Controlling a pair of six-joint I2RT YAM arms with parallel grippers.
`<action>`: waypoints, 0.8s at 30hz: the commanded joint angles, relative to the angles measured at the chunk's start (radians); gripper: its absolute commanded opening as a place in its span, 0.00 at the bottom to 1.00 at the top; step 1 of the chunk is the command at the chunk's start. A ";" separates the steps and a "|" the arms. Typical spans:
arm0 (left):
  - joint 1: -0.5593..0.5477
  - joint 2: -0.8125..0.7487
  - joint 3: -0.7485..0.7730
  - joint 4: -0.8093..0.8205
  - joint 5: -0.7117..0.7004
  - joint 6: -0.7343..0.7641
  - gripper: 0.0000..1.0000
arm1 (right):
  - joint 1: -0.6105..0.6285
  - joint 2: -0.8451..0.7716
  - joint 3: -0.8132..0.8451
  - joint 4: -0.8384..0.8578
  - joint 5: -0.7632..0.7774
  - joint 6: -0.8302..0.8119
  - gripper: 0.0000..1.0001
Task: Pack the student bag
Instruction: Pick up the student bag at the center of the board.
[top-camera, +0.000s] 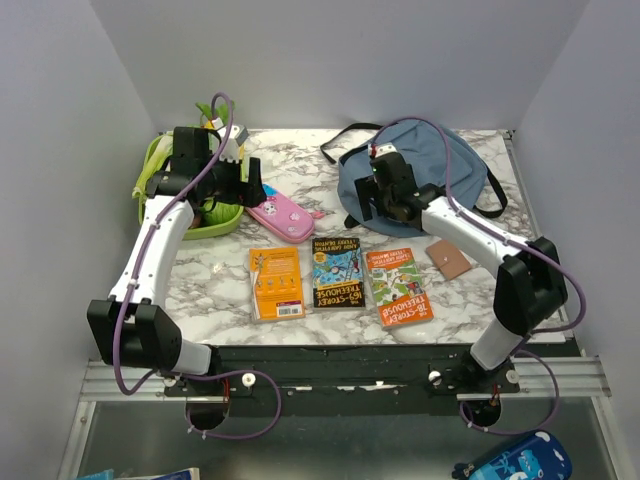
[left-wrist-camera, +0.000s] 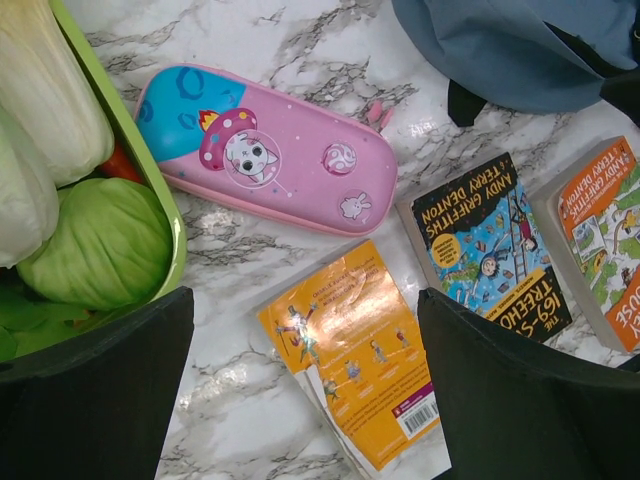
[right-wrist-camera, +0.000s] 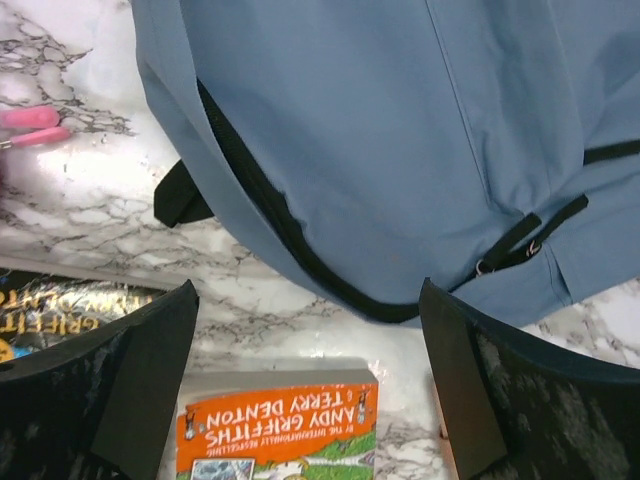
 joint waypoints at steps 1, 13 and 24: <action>-0.001 0.016 0.025 0.013 0.029 -0.009 0.99 | -0.003 0.072 0.075 0.070 -0.009 -0.085 1.00; 0.000 0.049 0.021 0.034 0.023 0.006 0.99 | -0.003 0.302 0.173 0.064 -0.051 -0.091 1.00; 0.000 0.052 -0.001 0.071 0.002 -0.039 0.99 | -0.004 0.402 0.293 -0.015 0.006 -0.040 0.25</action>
